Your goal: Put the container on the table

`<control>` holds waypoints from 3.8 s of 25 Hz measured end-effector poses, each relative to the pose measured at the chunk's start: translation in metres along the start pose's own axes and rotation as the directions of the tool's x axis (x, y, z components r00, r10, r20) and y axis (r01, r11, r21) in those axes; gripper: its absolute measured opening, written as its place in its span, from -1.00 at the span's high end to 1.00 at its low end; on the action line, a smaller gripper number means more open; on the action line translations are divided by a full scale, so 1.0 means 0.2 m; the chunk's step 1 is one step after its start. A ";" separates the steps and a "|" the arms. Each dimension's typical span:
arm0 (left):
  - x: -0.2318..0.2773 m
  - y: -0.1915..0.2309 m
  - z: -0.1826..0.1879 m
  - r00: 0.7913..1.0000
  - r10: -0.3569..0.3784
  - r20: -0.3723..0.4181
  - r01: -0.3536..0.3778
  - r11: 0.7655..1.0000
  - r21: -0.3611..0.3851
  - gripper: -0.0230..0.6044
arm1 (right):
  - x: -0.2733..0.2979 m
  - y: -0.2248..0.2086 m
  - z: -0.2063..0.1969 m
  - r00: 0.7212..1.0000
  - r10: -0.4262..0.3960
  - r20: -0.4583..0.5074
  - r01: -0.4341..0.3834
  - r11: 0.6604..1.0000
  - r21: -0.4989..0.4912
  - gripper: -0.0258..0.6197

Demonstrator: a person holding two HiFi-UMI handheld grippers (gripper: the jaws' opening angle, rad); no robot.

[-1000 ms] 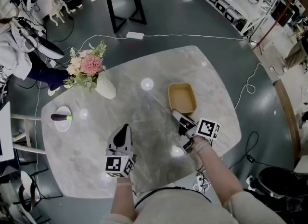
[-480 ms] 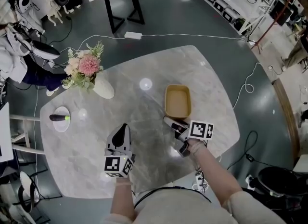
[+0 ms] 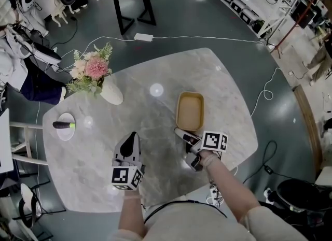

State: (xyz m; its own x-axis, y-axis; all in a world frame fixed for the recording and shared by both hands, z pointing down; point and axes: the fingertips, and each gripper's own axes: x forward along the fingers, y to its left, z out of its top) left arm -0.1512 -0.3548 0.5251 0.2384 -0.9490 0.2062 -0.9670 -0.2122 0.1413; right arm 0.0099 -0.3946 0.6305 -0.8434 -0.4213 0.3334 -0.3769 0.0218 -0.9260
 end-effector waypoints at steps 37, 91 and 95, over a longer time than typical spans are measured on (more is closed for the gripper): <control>-0.25 -0.24 0.05 0.995 -0.082 0.052 0.082 0.997 0.003 0.91 | -0.62 0.15 0.02 0.974 -0.052 0.221 0.171 0.808 -0.564 0.90; -0.74 -0.46 0.29 0.974 -0.051 0.220 0.039 0.997 0.060 0.91 | -1.14 0.65 -0.17 0.894 0.138 0.427 0.353 0.370 -0.859 0.90; -0.75 -0.47 0.29 0.974 -0.051 0.223 0.038 0.997 0.061 0.91 | -1.15 0.65 -0.18 0.895 0.139 0.424 0.349 0.373 -0.860 0.90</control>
State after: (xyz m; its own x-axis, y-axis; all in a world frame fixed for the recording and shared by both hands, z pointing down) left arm -0.1013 -0.2064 0.4241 0.2611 -0.9651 -0.0219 -0.9609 -0.2620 0.0897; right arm 0.1419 -0.2625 0.4405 -0.6448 -0.7584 0.0950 -0.7643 0.6403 -0.0765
